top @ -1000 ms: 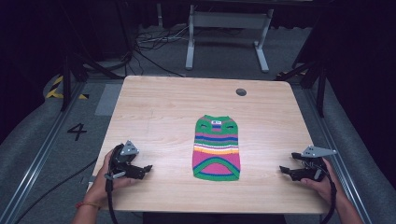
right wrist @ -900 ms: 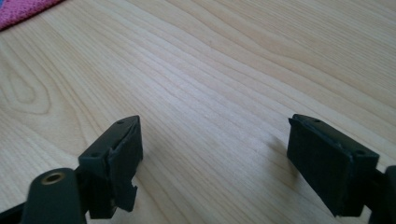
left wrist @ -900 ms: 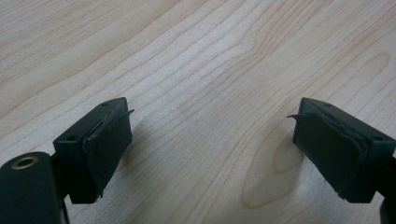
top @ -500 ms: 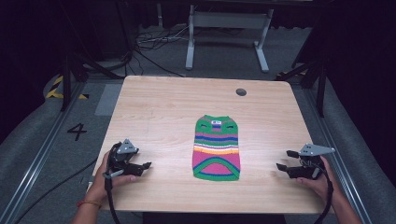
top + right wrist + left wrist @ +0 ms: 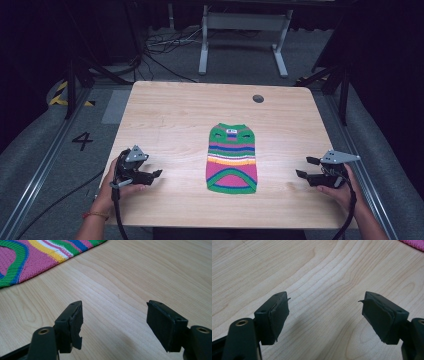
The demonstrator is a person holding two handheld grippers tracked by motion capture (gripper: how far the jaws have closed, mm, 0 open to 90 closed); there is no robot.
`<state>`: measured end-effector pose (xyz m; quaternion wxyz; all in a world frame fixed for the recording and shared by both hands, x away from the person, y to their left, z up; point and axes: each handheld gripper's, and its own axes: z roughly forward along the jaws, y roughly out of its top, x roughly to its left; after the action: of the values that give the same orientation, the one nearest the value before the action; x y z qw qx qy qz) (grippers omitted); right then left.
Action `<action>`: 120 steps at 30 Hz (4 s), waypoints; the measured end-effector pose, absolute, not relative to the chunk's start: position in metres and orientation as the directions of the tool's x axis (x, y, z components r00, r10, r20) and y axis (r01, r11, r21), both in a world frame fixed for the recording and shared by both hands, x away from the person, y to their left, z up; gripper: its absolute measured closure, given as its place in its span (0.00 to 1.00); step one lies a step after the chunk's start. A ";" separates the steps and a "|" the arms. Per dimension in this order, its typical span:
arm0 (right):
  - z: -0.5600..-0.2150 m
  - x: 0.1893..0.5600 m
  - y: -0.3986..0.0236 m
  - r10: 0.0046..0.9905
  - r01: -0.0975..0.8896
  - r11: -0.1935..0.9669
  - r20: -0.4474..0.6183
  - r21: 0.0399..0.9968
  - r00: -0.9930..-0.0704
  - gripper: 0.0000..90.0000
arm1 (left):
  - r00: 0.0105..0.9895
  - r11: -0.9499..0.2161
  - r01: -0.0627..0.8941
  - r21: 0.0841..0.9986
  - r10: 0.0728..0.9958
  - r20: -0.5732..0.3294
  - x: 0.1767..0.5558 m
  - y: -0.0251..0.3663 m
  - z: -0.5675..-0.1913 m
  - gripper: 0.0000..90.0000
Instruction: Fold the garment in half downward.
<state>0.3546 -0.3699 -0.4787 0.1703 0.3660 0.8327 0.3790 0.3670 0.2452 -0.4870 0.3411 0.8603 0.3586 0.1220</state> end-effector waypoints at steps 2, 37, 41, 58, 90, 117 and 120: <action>-0.478 0.355 -0.369 0.738 0.475 0.446 -0.010 0.759 -0.675 0.33 | 0.713 -0.508 0.530 0.679 0.700 -0.033 0.367 0.245 -0.487 0.24; -0.460 0.405 -0.310 0.682 0.414 0.496 -0.048 0.763 -0.730 0.36 | 0.787 -0.572 0.465 0.675 0.616 -0.020 0.417 0.185 -0.469 0.29; -0.461 0.414 -0.302 0.677 0.416 0.503 -0.046 0.758 -0.734 0.37 | 0.776 -0.557 0.471 0.684 0.631 -0.021 0.424 0.181 -0.469 0.29; -0.462 0.453 -0.275 0.686 0.438 0.481 -0.015 0.760 -0.728 0.44 | 0.807 -0.580 0.440 0.685 0.590 -0.019 0.463 0.130 -0.471 0.30; -0.487 0.520 -0.220 0.712 0.502 0.486 0.009 0.716 -0.702 0.61 | 0.740 -0.481 0.543 0.688 0.661 -0.122 0.537 0.071 -0.490 0.46; -0.502 0.532 -0.216 0.724 0.573 0.449 0.097 0.685 -0.683 0.94 | 0.755 -0.496 0.553 0.669 0.638 -0.151 0.540 0.055 -0.503 0.91; -0.501 0.531 -0.215 0.721 0.562 0.462 0.078 0.686 -0.689 0.95 | 0.756 -0.507 0.542 0.670 0.643 -0.125 0.539 0.054 -0.502 0.93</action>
<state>0.5314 -0.2149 -0.5006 0.1121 0.3783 0.8477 0.3545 0.5386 0.0538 -0.5017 0.3596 0.8652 0.3424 0.0699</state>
